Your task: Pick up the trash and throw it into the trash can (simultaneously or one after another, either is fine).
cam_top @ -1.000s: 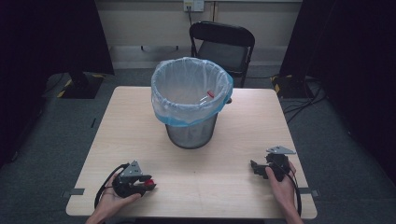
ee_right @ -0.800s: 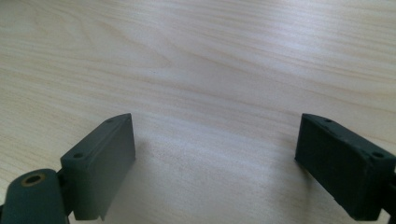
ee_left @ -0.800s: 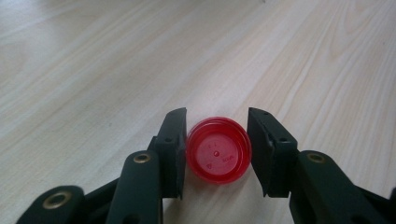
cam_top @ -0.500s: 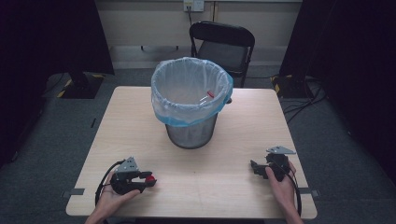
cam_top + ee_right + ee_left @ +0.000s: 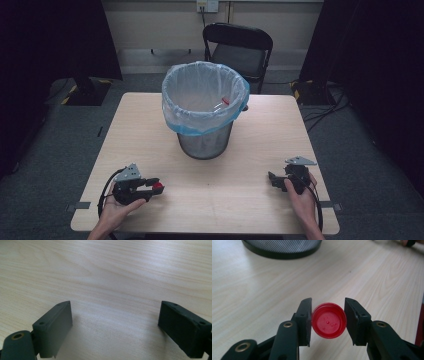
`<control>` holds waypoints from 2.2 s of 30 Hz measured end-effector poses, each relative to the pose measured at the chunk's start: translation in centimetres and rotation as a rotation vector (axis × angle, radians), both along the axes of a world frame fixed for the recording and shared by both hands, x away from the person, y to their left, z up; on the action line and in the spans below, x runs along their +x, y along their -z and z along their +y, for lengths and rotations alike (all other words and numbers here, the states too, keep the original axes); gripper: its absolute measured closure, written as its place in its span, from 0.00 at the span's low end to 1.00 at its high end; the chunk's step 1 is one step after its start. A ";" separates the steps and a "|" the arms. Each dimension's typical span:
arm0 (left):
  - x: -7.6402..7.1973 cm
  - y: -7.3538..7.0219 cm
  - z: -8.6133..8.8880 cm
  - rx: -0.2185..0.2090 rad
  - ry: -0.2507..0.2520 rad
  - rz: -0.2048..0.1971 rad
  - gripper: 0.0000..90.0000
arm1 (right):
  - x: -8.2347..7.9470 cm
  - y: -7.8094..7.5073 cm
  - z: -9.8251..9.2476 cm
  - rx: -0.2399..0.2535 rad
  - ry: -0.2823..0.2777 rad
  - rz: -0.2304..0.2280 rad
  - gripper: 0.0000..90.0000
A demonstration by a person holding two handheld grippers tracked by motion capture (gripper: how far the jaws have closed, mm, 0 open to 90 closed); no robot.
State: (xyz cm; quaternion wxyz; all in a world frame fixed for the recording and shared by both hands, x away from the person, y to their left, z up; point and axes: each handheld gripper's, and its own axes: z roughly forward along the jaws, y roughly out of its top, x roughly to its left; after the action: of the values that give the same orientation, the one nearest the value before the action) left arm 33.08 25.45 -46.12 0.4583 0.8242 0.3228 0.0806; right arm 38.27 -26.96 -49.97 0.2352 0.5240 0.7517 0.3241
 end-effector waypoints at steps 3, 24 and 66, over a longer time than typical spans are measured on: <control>0.2 -0.7 0.2 -0.010 -0.008 -0.022 0.66 | 0.0 0.0 0.0 0.000 0.000 0.000 0.12; 1.8 -7.1 0.8 -0.102 -0.045 -0.182 0.66 | 0.0 0.0 0.0 0.000 0.000 0.000 0.12; 3.8 -17.8 -2.1 -0.196 -0.014 -0.361 0.66 | 0.0 0.0 0.0 0.000 0.000 0.000 0.12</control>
State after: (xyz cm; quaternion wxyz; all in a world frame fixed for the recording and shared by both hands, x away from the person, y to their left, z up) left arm 36.85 23.37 -28.27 0.5860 0.7457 0.2474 0.1986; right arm 38.27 -26.96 -49.97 0.2352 0.5240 0.7517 0.3241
